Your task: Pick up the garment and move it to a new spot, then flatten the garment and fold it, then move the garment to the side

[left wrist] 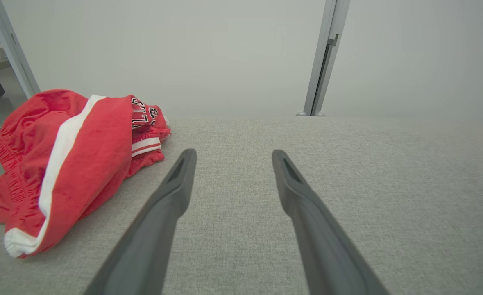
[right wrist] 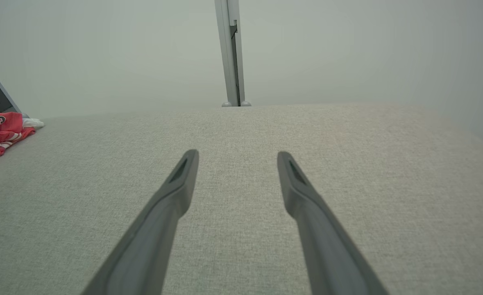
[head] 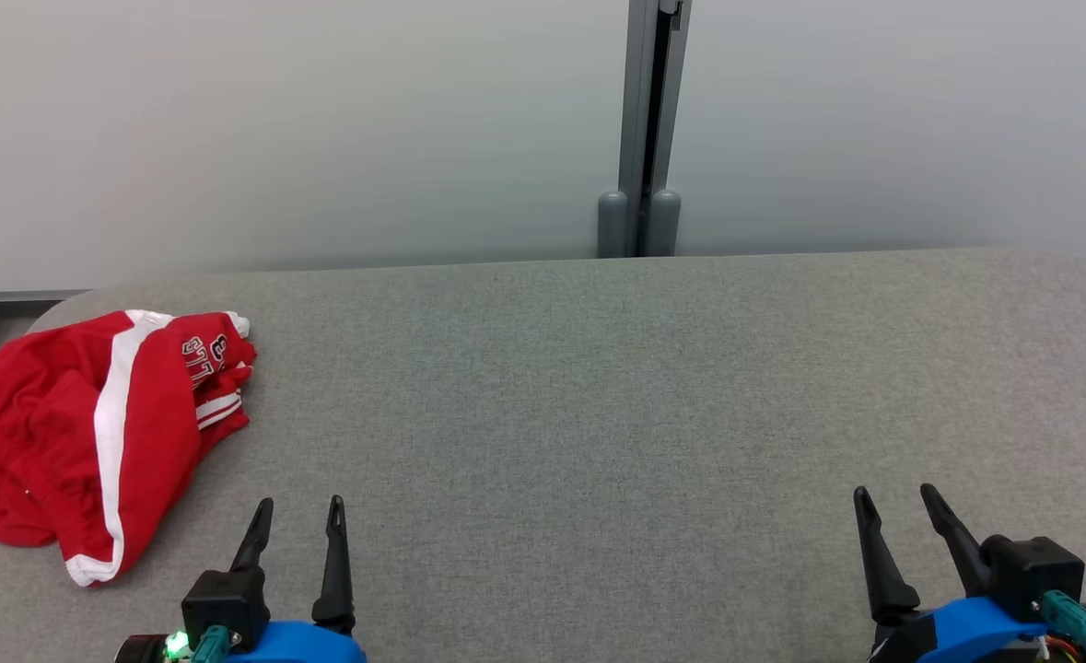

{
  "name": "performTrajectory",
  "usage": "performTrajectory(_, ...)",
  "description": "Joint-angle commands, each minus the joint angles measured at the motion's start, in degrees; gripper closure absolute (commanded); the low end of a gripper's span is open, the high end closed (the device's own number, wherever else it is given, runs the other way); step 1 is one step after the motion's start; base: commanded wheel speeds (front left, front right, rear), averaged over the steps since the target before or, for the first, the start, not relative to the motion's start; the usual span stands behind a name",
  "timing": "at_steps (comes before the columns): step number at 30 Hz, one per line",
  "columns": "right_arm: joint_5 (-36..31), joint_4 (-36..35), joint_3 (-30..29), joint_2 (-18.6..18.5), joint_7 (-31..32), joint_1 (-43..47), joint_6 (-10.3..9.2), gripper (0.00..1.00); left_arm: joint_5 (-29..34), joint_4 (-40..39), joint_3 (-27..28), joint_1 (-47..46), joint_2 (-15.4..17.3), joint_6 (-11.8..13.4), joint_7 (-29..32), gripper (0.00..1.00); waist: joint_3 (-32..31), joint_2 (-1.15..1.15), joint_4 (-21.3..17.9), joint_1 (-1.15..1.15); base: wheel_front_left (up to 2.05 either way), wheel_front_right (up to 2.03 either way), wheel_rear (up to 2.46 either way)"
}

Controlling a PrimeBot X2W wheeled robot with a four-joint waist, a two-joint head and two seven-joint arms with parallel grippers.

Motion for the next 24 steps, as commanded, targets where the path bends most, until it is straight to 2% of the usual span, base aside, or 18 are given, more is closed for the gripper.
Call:
performTrajectory(1, -1.34, -0.10, 0.12, -0.44, -0.49, 0.60, 0.13, 0.00, 0.90, -0.34, -0.12, 0.24, 0.57, 0.48, -0.53, 0.00, -0.05, 0.00, -0.02, 0.00, 0.00, 0.00, 0.00)
performTrajectory(15, -6.08, -0.21, 0.42, -0.46, -1.63, 1.09, 0.14, 0.00, 4.01, -0.71, -1.25, 0.98, 1.31, 1.58, -2.26, 0.00, -0.12, 0.00, 0.15, 0.00, 0.00, 0.00, 0.00)
performTrajectory(24, -3.76, 0.50, 0.10, -0.46, -2.68, 0.81, 0.09, 0.00, 2.54, -1.05, -0.57, 1.08, 1.16, 1.72, -2.37, 0.00, 0.08, 0.00, 0.12, 0.00, 0.00, 0.00, 0.00)
